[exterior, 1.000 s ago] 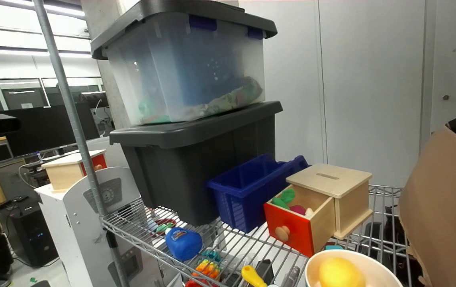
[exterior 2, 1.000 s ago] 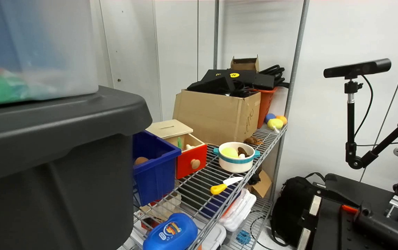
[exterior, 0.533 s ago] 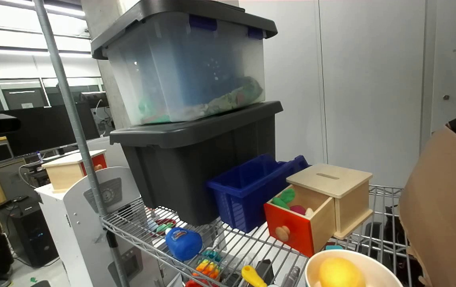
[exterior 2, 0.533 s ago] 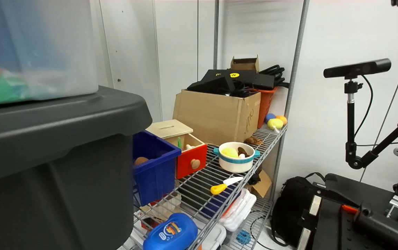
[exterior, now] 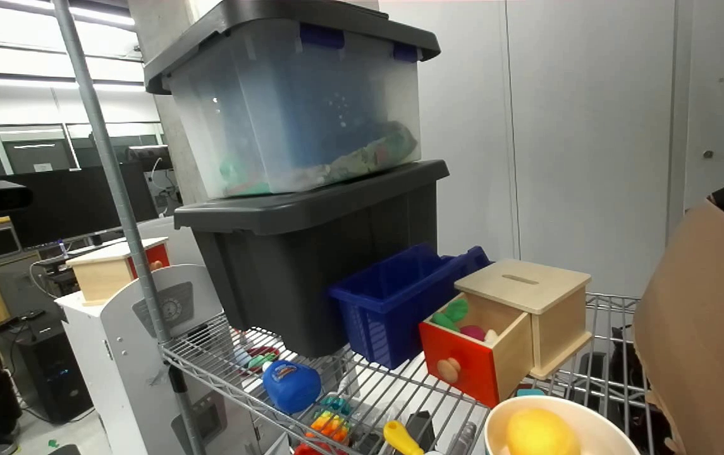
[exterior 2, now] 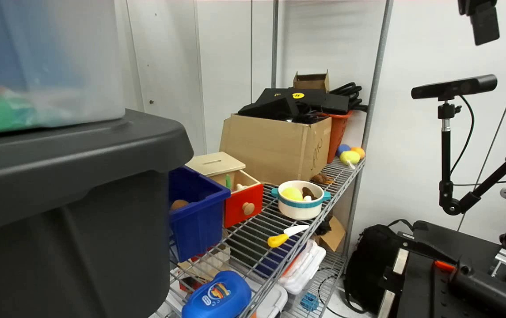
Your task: Pick up the yellow round plush toy from the bowl and put it in the open drawer toy
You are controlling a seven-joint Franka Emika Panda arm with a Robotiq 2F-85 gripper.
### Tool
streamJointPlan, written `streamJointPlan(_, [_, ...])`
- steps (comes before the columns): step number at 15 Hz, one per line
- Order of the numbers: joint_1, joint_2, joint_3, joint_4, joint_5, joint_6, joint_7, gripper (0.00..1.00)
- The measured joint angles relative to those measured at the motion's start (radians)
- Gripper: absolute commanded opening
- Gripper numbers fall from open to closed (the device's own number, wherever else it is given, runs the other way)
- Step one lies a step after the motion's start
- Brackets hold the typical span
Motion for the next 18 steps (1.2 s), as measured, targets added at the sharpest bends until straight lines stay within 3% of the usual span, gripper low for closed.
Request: streamJointPlan(18, [0.002,0.008,-0.030,-0.051,-0.003,0.210,-0.135,1.00])
